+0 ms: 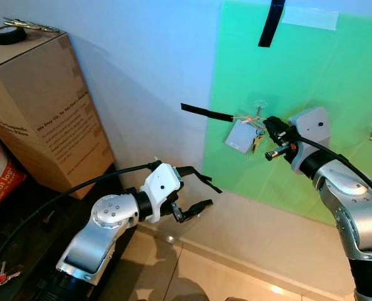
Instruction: Hang keys on a hook
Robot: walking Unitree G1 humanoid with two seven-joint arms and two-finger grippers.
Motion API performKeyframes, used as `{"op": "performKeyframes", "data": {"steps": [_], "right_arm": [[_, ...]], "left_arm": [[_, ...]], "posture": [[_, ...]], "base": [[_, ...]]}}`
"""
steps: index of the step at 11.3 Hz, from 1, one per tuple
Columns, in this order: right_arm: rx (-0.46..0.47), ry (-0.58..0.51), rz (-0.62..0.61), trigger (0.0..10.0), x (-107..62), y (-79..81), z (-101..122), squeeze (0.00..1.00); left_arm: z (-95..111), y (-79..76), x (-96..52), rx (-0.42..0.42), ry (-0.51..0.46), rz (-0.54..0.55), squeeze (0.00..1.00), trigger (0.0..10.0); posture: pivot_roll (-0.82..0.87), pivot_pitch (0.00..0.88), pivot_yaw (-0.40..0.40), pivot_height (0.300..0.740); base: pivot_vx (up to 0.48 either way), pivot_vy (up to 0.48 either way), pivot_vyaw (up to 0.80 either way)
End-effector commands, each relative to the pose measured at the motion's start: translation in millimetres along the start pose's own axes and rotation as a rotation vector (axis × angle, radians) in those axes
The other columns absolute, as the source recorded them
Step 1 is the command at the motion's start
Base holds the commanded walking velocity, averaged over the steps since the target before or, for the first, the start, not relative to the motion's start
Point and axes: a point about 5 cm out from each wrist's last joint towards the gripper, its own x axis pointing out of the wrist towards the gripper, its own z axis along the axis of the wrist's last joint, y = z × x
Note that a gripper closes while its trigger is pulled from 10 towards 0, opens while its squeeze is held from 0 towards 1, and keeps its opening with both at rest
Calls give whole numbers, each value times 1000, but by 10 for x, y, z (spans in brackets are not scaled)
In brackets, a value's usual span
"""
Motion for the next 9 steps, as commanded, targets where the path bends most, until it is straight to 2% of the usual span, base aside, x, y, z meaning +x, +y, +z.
{"op": "performKeyframes", "data": {"steps": [1,3,7,9], "right_arm": [[-11,-54,10,10000,-5,-18,133,0],[-21,-8,68,10000,-32,80,42,0],[-36,72,77,10000,-20,141,-102,0],[-38,67,70,10000,-14,134,-90,0]], "left_arm": [[45,23,-3,19,-1,-5,0,10000],[54,34,8,21,-3,-3,0,10000],[54,38,15,19,-3,1,0,10000],[57,42,17,20,-4,1,0,10000]], "posture": [[-148,0,30,740],[-147,0,28,740],[-147,0,30,740],[-149,0,32,740]], "base": [[0,0,0],[0,0,0],[0,0,0],[0,0,0]]}}
